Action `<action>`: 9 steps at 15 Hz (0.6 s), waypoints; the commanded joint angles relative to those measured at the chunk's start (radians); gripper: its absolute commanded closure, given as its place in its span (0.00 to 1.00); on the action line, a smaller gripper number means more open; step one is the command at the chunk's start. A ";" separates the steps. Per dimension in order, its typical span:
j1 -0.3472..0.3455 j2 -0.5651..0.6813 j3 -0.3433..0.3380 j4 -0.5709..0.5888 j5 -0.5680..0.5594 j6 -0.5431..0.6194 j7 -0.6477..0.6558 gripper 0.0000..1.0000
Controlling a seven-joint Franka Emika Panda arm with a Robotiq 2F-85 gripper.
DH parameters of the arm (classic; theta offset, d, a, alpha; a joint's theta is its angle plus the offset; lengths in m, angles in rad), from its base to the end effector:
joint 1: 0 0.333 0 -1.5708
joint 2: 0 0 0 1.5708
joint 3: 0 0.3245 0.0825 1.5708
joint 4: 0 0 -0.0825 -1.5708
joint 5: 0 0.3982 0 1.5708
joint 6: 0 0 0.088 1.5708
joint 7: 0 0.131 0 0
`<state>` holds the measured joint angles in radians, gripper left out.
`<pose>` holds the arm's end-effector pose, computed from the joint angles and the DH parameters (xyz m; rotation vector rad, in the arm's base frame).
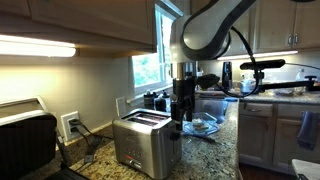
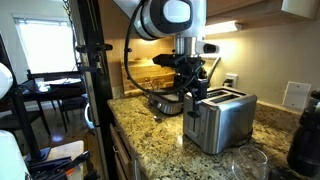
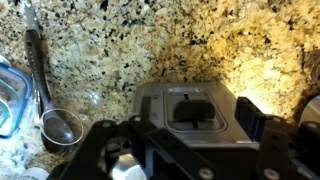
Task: Push down the toaster lever
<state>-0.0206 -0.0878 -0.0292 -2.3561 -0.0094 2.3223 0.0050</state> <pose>0.5062 -0.0255 0.3449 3.1339 -0.0760 0.0844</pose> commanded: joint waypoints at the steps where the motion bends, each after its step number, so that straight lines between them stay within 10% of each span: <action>1: -0.002 0.047 -0.001 0.029 0.019 0.013 -0.006 0.44; 9: -0.007 0.132 -0.001 0.076 0.046 0.057 -0.065 0.92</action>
<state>-0.0210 0.0235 -0.0296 -2.2877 0.0056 2.3516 -0.0185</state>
